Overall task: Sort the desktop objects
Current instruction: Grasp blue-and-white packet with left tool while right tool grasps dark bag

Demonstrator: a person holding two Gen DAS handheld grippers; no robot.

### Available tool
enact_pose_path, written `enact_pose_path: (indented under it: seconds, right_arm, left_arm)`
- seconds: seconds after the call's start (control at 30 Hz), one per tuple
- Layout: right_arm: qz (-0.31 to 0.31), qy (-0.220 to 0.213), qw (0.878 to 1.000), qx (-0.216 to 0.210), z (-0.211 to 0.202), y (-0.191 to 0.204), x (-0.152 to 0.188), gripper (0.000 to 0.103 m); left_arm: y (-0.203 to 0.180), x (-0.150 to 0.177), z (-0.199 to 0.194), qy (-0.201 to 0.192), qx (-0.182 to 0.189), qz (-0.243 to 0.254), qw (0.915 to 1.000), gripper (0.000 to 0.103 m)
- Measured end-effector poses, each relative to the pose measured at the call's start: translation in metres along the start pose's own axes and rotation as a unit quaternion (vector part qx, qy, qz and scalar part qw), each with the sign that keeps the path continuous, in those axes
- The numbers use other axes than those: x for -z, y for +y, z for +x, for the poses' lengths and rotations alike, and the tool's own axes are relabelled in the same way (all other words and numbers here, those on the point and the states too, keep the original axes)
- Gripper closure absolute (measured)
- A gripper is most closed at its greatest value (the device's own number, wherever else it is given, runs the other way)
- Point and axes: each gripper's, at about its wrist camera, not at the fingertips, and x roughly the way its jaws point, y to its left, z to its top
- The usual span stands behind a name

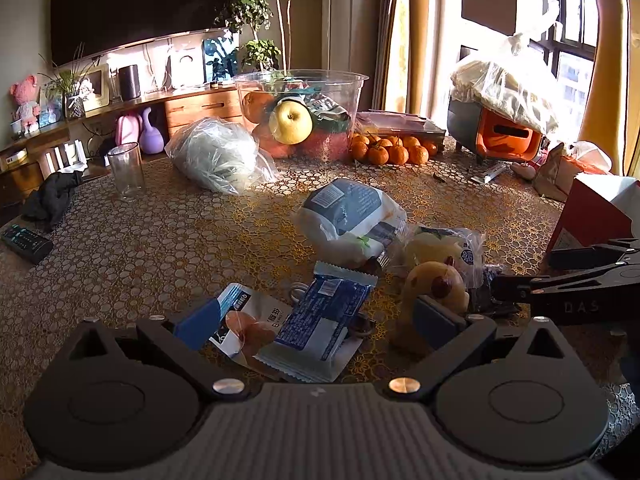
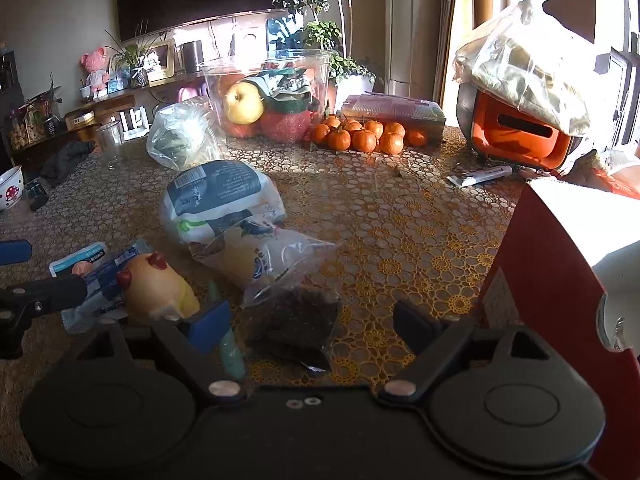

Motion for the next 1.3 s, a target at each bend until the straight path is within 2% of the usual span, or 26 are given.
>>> enact_pose_path:
  seconds: [0.4, 0.67, 0.73, 0.87, 0.97, 1.2, 1.3]
  right_arm:
    - [0.009, 0.029, 1.000, 0.002, 0.022, -0.002, 0.002, 0.021]
    - [0.007, 0.035, 0.999, 0.003, 0.028, -0.001, 0.003, 0.026]
    - [0.007, 0.037, 0.999, 0.002, 0.029, -0.001, 0.003, 0.027]
    - [0.005, 0.040, 0.999, 0.000, 0.031, 0.000, 0.004, 0.030]
    - [0.004, 0.042, 0.999, -0.003, 0.032, 0.001, 0.005, 0.033]
    - [0.011, 0.045, 0.999, -0.014, 0.031, 0.001, 0.004, 0.049]
    - [0.013, 0.046, 0.999, -0.018, 0.030, 0.000, 0.005, 0.055]
  left_arm:
    - [0.001, 0.002, 0.029, 0.006, -0.011, 0.018, 0.9998, 0.001]
    - [0.005, 0.005, 0.043, 0.022, 0.002, 0.009, 0.9997, 0.017]
    - [0.006, 0.005, 0.047, 0.029, 0.006, 0.008, 0.9995, 0.025]
    - [0.006, 0.005, 0.051, 0.033, 0.018, 0.003, 0.9993, 0.030]
    - [0.003, 0.004, 0.053, 0.039, 0.033, 0.004, 0.9987, 0.039]
    - [-0.002, 0.003, 0.052, 0.041, 0.057, 0.005, 0.9975, 0.065]
    - [-0.005, 0.003, 0.051, 0.038, 0.052, 0.011, 0.9978, 0.066]
